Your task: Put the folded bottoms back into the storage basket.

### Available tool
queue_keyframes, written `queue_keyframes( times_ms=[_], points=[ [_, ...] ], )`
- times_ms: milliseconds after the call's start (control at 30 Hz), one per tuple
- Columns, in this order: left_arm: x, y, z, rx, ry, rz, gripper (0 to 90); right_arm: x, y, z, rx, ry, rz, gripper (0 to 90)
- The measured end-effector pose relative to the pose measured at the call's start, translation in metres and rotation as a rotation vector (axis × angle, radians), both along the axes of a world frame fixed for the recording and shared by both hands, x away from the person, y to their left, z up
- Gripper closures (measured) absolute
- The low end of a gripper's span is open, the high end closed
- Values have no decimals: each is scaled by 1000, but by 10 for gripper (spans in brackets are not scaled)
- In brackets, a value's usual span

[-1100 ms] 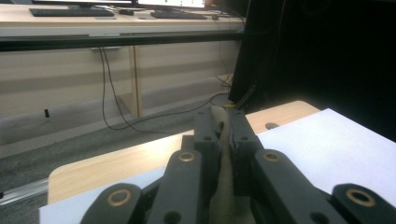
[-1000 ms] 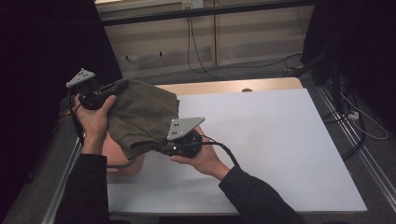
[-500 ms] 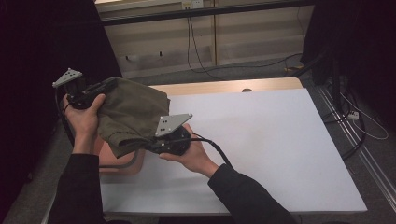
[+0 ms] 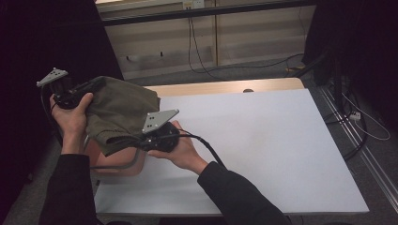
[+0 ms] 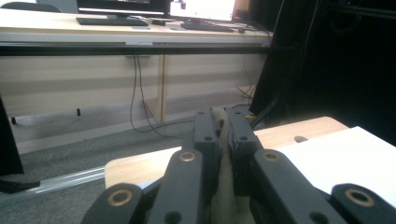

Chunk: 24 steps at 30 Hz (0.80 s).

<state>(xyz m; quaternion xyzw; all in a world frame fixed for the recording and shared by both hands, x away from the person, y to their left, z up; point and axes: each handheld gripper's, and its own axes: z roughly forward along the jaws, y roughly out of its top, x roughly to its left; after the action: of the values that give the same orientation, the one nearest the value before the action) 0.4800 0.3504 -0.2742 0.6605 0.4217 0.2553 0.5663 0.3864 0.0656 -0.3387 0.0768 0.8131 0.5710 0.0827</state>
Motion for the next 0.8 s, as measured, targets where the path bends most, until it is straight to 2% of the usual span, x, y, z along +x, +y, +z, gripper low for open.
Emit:
queue_keyframes(
  times_ms=[33,233,300,367,567,667,700,800],
  points=[
    [0,4,2,23,-1,4,854,1,2,1,-1,1,-1,793],
    [-2,17,2,7,0,21,854,3,15,6,-12,-4,7,792],
    [-2,22,0,0,4,25,854,4,20,7,-19,-5,9,793],
    [0,25,-3,14,13,32,855,4,25,6,-33,-7,15,793],
    [2,40,-5,-5,13,50,855,9,38,7,-44,-3,21,793],
    [2,46,-5,0,11,52,855,11,44,7,-42,-1,23,792],
    [2,47,-6,-11,17,53,856,11,46,7,-42,3,20,792],
    [1,50,-8,-14,18,48,856,10,54,4,-61,1,26,792]
  ],
)
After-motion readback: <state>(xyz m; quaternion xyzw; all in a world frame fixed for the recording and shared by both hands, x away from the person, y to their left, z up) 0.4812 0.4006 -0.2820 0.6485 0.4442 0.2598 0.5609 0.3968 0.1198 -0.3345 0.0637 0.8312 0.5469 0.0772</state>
